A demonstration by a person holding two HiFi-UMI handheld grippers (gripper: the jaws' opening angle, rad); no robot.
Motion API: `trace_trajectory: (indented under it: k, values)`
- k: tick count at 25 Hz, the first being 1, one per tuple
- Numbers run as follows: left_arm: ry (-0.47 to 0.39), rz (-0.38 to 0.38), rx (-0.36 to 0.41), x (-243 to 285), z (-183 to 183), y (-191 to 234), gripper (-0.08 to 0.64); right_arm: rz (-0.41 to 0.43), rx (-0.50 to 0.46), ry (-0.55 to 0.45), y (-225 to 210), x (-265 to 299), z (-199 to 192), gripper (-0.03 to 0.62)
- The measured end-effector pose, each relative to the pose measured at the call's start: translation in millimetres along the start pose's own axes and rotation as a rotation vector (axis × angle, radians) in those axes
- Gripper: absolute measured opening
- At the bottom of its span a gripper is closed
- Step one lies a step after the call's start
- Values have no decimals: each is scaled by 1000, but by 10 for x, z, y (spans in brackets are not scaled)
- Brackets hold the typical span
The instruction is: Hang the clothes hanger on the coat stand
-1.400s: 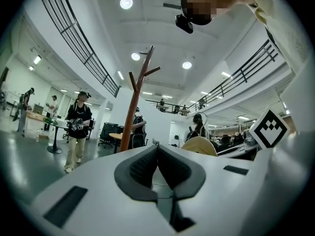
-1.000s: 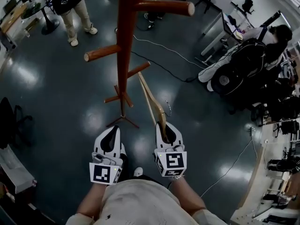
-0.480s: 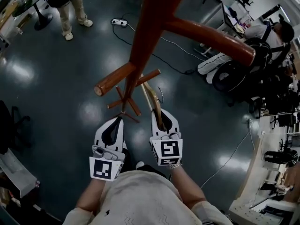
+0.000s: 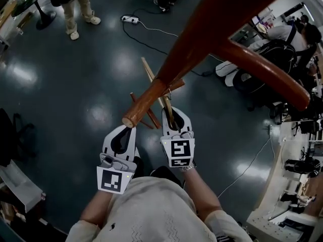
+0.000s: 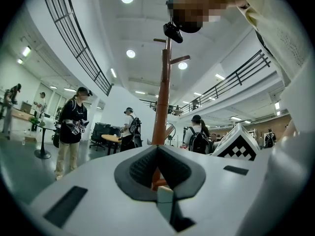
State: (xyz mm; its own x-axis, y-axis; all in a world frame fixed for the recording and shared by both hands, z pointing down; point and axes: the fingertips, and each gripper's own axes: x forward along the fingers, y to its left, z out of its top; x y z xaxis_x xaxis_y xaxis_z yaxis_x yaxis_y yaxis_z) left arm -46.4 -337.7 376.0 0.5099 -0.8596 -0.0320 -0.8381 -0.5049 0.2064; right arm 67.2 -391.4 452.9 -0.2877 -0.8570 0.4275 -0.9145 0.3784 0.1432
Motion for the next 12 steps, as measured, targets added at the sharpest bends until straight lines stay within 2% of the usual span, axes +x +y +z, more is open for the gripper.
trace_trajectory:
  k: [4,12]
  values:
    - [10,19,-10,1,-33,127,12,6,-8,20,8,126,-50,69]
    - [16,62,-7,-131,-84,324,12,40,-108,28,158,256,-184,69]
